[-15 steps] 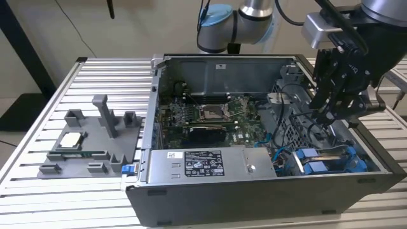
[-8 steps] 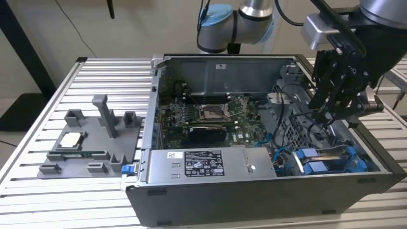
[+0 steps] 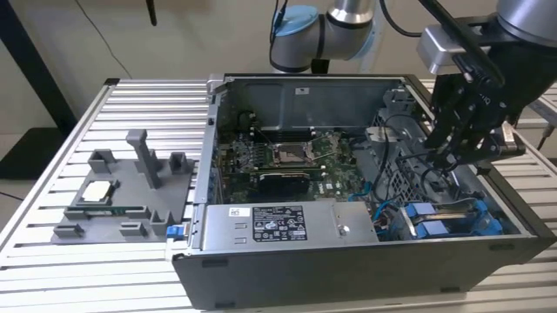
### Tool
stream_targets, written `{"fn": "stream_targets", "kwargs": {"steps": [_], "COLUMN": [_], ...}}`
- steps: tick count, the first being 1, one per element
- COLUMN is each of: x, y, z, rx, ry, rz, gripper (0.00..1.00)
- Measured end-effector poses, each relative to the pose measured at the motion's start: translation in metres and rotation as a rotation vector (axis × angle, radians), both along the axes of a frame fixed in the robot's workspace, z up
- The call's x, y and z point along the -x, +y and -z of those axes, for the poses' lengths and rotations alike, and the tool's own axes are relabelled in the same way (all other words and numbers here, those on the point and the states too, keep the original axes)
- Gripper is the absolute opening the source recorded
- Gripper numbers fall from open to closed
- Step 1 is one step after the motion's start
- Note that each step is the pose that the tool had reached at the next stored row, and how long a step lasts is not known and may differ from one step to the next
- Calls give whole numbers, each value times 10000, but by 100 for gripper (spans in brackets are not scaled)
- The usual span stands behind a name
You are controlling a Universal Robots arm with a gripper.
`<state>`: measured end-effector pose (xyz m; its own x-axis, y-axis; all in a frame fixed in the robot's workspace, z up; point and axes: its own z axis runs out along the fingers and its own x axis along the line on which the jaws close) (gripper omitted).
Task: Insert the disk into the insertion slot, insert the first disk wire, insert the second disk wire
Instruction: 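Insert the first disk wire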
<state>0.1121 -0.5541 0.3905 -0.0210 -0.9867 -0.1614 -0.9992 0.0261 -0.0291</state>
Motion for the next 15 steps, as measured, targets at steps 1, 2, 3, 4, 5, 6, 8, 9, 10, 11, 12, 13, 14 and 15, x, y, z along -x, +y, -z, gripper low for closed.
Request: {"fn": "stream_targets", "kwargs": {"steps": [1, 2, 3, 4, 5, 6, 8, 9, 10, 11, 12, 13, 14, 15], "x": [-7, -9, -9, -10, -11, -11, -11, -11, -11, -11, -11, -11, -11, -11], "y": [0, 0, 1, 1, 1, 0, 0, 0, 0, 0, 0, -1, -1, -1], "z": [0, -1, 0, 0, 0, 0, 0, 0, 0, 0, 0, 0, 0, 0], "rx": [-30, -43, -46, -47, -48, -48, -48, -47, -47, -47, -43, -37, -36, -34], "ry": [0, 0, 0, 3, 14, 31, 44, 45, 45, 45, 45, 45, 45, 45], "rz": [0, 0, 2, 2, 1, 1, 1, 2, 1, 1, 1, 1, 1, 1], "gripper": [40, 40, 40, 40, 40, 32, 32, 25, 20, 19, 19, 19, 19, 19]}}
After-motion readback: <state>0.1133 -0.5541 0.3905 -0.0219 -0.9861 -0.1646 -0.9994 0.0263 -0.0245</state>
